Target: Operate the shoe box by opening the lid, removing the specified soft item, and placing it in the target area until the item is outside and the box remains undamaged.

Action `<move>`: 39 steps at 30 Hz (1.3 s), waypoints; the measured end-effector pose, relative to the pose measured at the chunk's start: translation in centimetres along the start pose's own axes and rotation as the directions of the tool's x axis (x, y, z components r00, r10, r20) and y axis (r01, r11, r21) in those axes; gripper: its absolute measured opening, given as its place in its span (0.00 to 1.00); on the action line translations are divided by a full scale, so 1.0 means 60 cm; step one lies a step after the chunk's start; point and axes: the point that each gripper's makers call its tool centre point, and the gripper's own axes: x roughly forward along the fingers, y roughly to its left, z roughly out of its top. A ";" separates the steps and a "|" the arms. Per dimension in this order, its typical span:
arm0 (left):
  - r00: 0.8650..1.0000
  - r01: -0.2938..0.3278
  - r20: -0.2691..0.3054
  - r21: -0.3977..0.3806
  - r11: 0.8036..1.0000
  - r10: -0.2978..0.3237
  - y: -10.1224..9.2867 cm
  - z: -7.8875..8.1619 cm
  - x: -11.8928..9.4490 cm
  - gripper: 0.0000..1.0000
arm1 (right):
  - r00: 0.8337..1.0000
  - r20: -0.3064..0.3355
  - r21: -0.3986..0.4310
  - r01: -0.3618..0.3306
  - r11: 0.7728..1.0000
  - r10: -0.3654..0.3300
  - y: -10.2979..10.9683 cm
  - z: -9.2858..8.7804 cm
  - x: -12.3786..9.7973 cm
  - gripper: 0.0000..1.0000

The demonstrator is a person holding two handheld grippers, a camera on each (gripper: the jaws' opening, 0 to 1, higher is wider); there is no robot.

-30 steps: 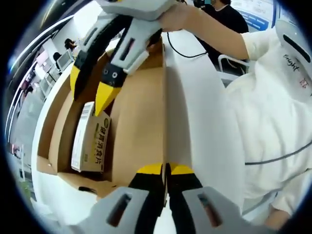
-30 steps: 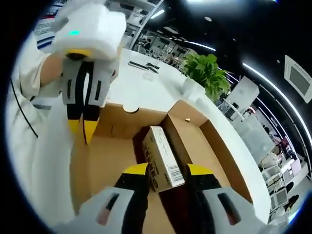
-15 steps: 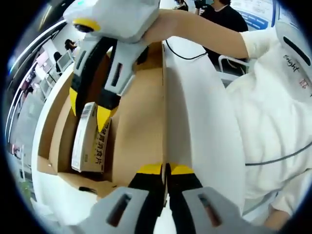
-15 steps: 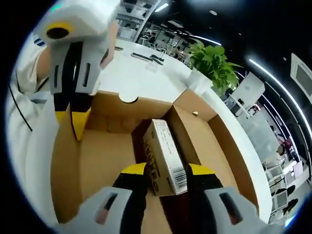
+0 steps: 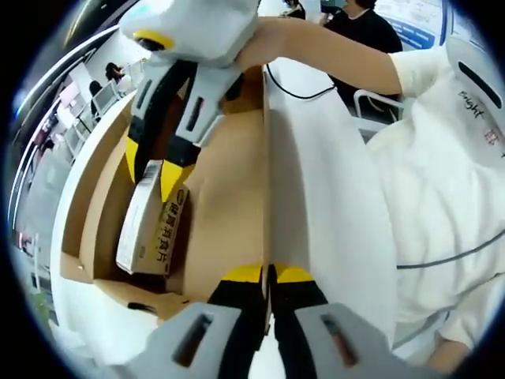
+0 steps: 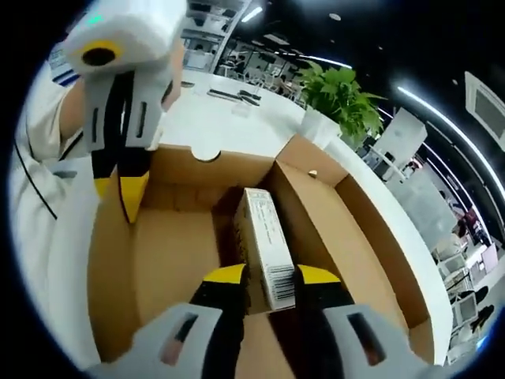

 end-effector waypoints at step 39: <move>1.000 0.005 0.002 0.002 1.000 -0.005 -0.003 0.001 0.001 0.02 | 0.987 -0.039 0.043 -0.152 0.987 0.153 0.020 0.005 -0.036 0.29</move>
